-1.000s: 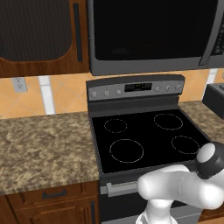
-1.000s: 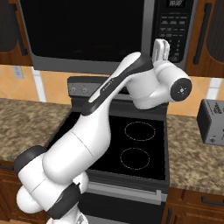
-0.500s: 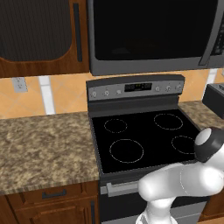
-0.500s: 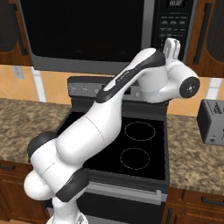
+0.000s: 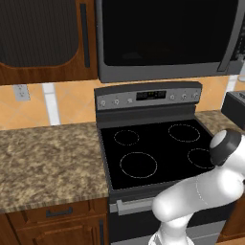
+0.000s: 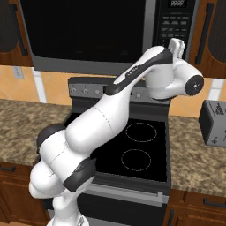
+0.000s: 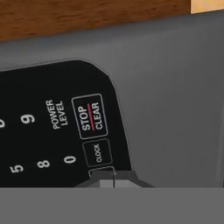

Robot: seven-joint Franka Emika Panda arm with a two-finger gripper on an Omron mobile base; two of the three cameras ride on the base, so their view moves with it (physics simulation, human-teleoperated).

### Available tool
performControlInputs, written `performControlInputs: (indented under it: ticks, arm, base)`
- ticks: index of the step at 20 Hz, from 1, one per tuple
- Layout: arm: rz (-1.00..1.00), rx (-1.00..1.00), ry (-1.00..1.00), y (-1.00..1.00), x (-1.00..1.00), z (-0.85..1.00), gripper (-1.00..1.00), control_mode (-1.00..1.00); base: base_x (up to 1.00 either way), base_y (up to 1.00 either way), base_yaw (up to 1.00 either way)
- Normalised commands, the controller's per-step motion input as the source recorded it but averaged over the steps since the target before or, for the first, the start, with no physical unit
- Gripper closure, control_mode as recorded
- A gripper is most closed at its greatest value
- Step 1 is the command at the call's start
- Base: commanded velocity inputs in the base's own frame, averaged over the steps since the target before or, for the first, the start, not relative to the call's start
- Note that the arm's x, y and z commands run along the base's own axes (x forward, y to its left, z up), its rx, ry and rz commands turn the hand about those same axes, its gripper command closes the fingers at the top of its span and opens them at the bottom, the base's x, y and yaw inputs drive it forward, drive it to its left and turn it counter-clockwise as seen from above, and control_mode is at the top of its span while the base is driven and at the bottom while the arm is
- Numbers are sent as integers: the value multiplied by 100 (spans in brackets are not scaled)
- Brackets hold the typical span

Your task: Open the microwave, place the bowl with waffle inside the microwave, then close the microwave door and turn it on.

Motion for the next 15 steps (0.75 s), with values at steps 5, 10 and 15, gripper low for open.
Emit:
performControlInputs:
  ticks: [5, 10, 15]
  arm:
    - [0, 5, 0, -16, 53, -9, 100, -100]
    - [0, 4, 0, -6, 17, -1, 100, -100]
    - [0, 0, -26, -1, -100, -1, 100, -100]
  base:
    - [0, 0, 0]
    - [0, 0, 0]
    - [0, 0, 0]
